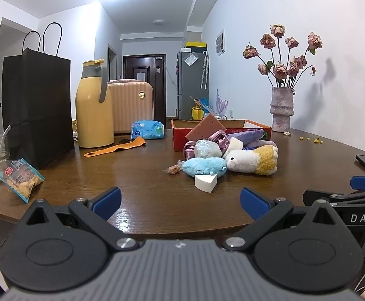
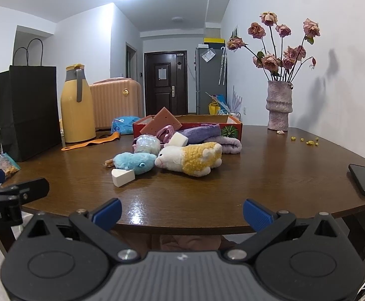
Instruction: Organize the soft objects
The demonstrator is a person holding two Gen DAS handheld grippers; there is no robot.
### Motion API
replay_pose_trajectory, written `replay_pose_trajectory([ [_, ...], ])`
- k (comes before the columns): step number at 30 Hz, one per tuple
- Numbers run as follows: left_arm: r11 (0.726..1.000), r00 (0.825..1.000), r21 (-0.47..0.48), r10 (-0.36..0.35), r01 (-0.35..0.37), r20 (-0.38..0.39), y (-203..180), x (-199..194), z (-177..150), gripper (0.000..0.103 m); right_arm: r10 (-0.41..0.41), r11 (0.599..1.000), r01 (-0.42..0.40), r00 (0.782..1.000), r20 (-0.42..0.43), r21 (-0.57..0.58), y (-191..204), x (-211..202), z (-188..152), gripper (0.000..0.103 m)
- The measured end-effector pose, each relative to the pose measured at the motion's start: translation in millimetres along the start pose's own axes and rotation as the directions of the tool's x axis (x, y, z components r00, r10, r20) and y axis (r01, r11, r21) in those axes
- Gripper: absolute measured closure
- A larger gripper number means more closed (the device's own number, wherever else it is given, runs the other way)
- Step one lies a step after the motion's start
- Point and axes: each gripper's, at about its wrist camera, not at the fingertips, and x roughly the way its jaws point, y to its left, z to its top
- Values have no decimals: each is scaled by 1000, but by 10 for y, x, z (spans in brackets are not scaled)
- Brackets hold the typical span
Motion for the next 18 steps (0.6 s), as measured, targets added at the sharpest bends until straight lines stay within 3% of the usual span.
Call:
replay_pose_trajectory([
  [18,1000,1000,2,5,-5,9,12,-23,5,0,-1,1000,1,1000,-5,5,-7,15,-17,0],
])
